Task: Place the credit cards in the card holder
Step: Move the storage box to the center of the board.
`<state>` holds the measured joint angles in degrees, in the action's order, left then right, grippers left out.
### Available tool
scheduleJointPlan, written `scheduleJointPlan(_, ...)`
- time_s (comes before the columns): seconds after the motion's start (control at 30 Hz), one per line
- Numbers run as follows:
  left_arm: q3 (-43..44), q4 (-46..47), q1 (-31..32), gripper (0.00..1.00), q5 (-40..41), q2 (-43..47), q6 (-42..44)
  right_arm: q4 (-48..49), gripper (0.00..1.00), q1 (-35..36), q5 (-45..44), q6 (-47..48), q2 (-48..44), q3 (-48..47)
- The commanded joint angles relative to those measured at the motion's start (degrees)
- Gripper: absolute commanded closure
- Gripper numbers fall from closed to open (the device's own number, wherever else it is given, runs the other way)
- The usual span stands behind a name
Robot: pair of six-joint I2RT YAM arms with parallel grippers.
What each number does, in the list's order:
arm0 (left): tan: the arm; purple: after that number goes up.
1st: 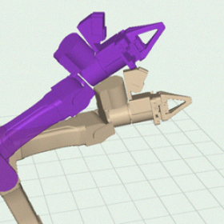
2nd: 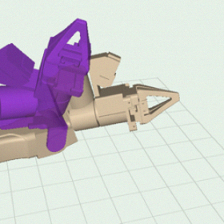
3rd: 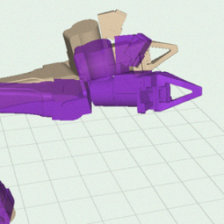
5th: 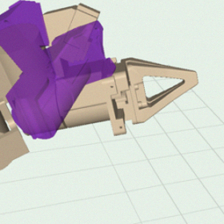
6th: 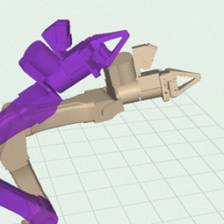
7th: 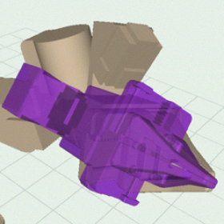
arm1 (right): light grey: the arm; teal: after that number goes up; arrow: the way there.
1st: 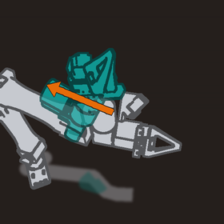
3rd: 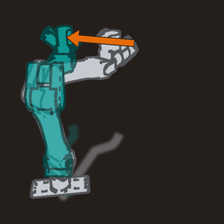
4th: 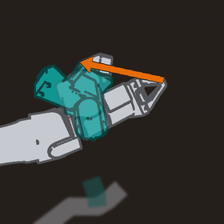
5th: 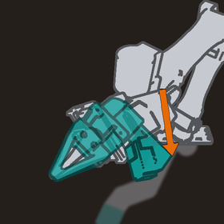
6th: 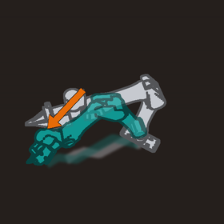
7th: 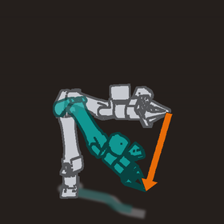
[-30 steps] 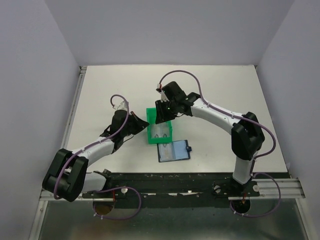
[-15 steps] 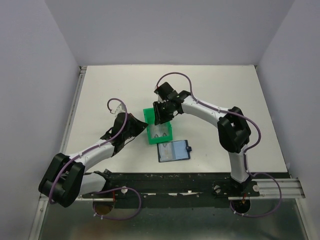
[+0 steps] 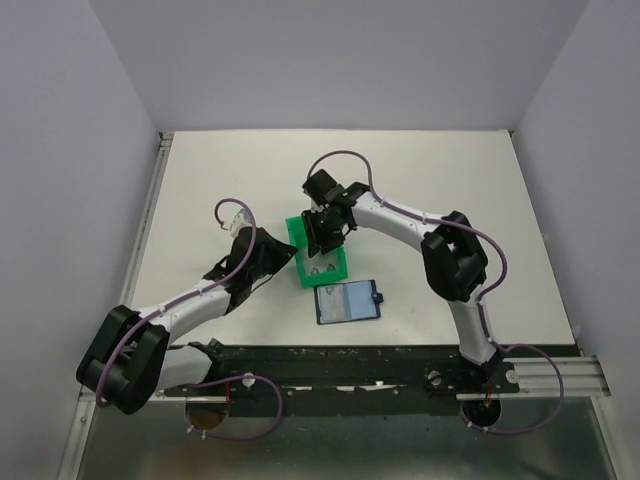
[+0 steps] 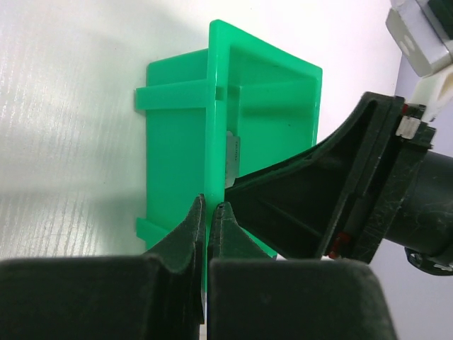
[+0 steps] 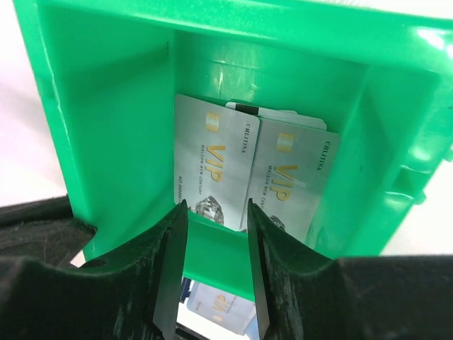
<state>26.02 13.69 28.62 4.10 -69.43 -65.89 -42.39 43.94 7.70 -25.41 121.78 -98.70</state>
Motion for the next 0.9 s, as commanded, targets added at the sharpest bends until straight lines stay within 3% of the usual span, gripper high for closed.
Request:
scheduleJointPlan(0.0, -1.1, -6.9, 0.6, 1.00, 3.2, -1.0, 0.2, -3.5, 0.52, 0.5, -3.0, 1.2, 3.3, -1.7)
scheduleJointPlan(0.5, -1.6, -6.5, 1.4, 1.00, 3.4, -0.9, 0.0, -7.7, 0.48, 2.6, -14.8, 1.9, 7.5, -6.4)
scheduleJointPlan(0.87, -1.9, -6.0, 1.4, 1.00, 2.8, -1.7, -0.2, -5.2, 0.45, 2.6, -9.1, 1.2, 8.9, -5.5)
